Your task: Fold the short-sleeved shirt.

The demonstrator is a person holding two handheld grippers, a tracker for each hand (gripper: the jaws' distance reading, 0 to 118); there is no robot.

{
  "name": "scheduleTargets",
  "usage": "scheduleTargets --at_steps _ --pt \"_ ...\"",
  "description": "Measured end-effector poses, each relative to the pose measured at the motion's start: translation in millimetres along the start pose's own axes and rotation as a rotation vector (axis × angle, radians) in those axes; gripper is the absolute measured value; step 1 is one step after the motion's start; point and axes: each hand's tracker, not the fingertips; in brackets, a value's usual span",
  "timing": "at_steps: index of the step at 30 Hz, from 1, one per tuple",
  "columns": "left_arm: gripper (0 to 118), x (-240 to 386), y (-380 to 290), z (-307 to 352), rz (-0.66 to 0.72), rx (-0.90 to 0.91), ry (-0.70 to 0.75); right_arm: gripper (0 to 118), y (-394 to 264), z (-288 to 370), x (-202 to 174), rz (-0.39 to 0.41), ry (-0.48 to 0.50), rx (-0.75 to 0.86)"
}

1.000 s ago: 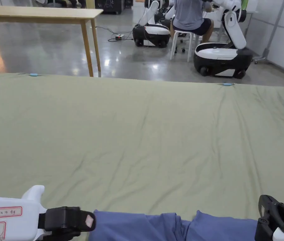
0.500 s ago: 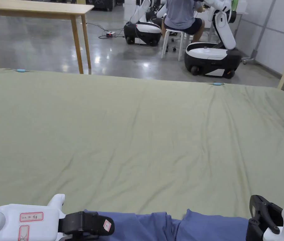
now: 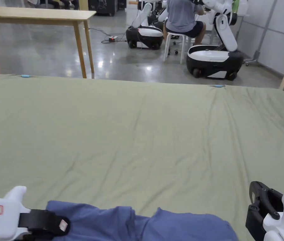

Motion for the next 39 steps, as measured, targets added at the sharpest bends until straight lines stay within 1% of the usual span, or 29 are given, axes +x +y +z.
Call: scheduleTargets --at_steps 4,8,10,13,16,17,19,20,26,27,28,29,30,31,32,33,34,35,37,38,39 --pt "9 1 9 62 0.01 0.056 0.069 3 0 -2 -2 0.007 0.019 0.007" --pt "9 48 18 72 -0.041 0.073 0.125 3 -3 -2 -4 0.002 0.03 0.006" --pt "9 76 21 60 -0.054 0.055 0.145 3 -4 1 -3 -0.01 0.033 0.005" --pt "9 121 21 35 -0.125 0.017 0.213 3 -4 7 1 -0.014 0.028 0.011" --pt "9 159 14 5 -0.132 -0.002 0.222 3 -4 9 9 -0.028 0.022 0.015" --pt "9 172 12 -7 -0.166 -0.034 0.239 3 -5 10 11 -0.031 0.017 0.015" --pt "9 192 6 -29 -0.176 -0.05 0.271 3 -5 12 15 -0.036 0.011 0.02" --pt "9 202 4 -41 -0.205 -0.066 0.294 3 -6 12 17 -0.041 0.009 0.02" --pt "9 238 -14 -123 -0.228 -0.101 0.278 3 -11 13 30 -0.071 -0.012 0.015" --pt "12 245 -19 -139 -0.245 -0.107 0.272 3 -11 13 32 -0.078 -0.016 0.01" --pt "30 247 -23 -154 -0.248 -0.119 0.264 3 -13 12 34 -0.083 -0.019 0.005" --pt "69 246 -28 -164 -0.238 -0.115 0.254 3 -13 12 36 -0.087 -0.023 0.0" --pt "109 246 -32 -175 -0.206 -0.138 0.189 3 -14 12 38 -0.089 -0.029 -0.004" --pt "115 248 -34 -185 -0.213 -0.183 0.133 3 -16 13 40 -0.09 -0.032 -0.007" --pt "110 243 -41 -182 -0.174 -0.125 0.073 3 -16 13 42 -0.09 -0.035 -0.013" --pt "111 238 -38 -177 -0.213 -0.09 0.099 3 -17 13 44 -0.088 -0.04 -0.021" --pt "111 233 -38 -171 -0.212 -0.112 0.122 3 -18 15 46 -0.086 -0.045 -0.022" --pt "111 242 -34 -166 -0.21 -0.109 0.121 3 -19 15 47 -0.084 -0.049 -0.021" --pt "108 228 -30 -143 -0.183 -0.076 0.085 3 -20 15 50 -0.087 -0.057 -0.027" --pt "102 222 -29 -132 -0.171 -0.055 0.072 3 -21 14 51 -0.093 -0.059 -0.026" --pt "87 214 -27 -123 -0.158 -0.034 0.078 3 -22 12 51 -0.099 -0.06 -0.027"
